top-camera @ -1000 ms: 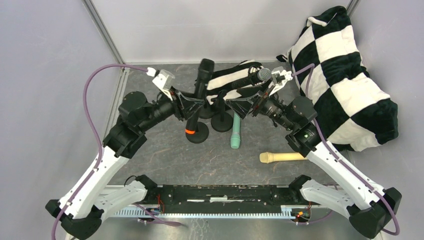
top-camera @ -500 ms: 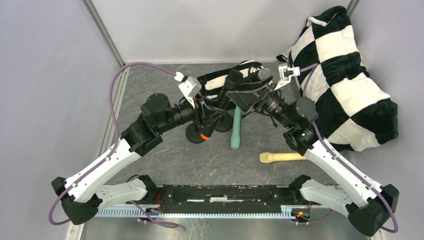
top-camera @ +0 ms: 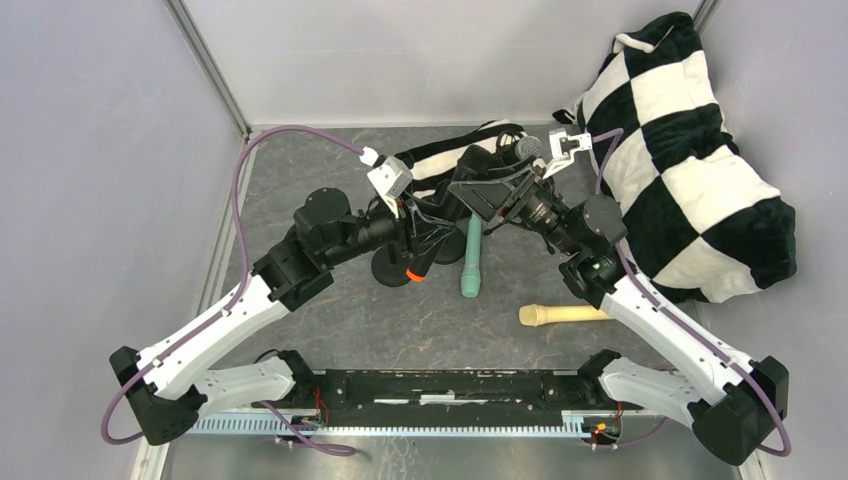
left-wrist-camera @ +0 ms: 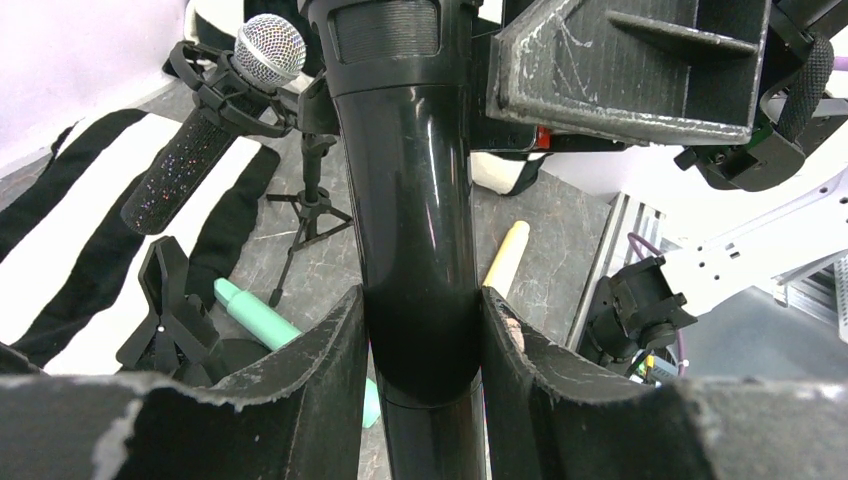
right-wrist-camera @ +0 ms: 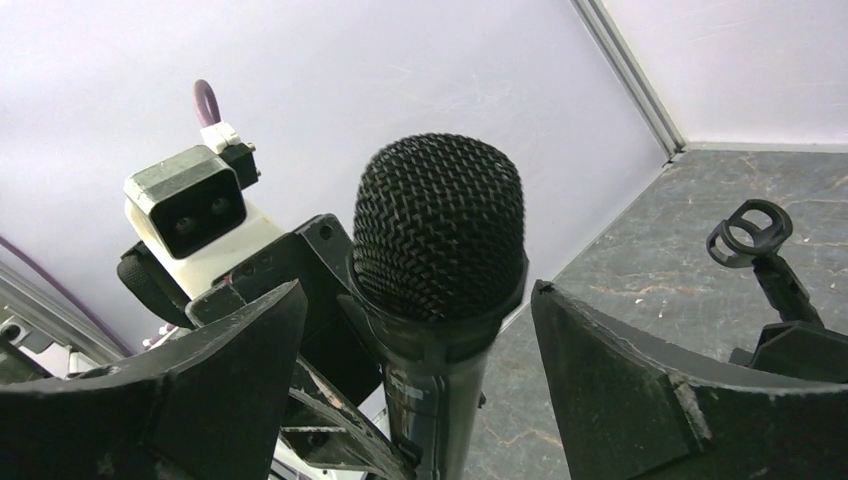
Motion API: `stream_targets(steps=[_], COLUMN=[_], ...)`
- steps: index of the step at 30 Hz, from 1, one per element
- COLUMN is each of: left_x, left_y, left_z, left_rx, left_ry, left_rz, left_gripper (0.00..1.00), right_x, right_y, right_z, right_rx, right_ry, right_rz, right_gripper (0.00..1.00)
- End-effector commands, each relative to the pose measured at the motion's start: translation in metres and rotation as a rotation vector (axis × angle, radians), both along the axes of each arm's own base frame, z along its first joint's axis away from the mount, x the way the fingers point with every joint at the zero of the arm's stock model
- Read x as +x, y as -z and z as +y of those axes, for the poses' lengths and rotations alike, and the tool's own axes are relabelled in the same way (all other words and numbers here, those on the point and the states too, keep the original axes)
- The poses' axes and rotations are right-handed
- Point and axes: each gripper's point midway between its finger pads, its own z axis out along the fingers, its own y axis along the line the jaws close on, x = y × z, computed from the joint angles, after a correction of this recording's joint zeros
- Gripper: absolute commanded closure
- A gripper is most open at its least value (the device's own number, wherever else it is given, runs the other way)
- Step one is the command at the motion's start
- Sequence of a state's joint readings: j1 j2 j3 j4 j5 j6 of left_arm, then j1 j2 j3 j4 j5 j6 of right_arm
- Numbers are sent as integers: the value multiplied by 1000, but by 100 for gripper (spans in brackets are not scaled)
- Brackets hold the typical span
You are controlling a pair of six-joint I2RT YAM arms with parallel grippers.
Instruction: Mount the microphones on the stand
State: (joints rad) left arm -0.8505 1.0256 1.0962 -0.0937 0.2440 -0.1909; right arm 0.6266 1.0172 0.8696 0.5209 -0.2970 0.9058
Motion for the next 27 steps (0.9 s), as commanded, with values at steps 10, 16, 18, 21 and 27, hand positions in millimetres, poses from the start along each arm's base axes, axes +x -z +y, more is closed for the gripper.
stream_targets(steps=[10, 16, 18, 21, 27], left_x=[0, 5, 11, 25, 63], left_y=[-21, -16, -17, -17, -7], left_z=[-7, -5, -2, 5, 25], left_rx=[-73, -73, -93, -104, -91], left_ry=[15, -18, -62, -161, -433], left_rz=[-79, -56, -27, 31, 193], left_gripper=[98, 91, 73, 37, 0], right_x=[-1, 1, 1, 5, 22], right_y=[-1, -1, -4, -6, 2], right_z=[13, 7, 0, -23, -79], right_rx=[51, 84, 106, 139, -72], right_ry=[-84, -52, -14, 110, 477], right_rz=[17, 3, -7, -31, -113], right_gripper=[32, 76, 90, 100, 100])
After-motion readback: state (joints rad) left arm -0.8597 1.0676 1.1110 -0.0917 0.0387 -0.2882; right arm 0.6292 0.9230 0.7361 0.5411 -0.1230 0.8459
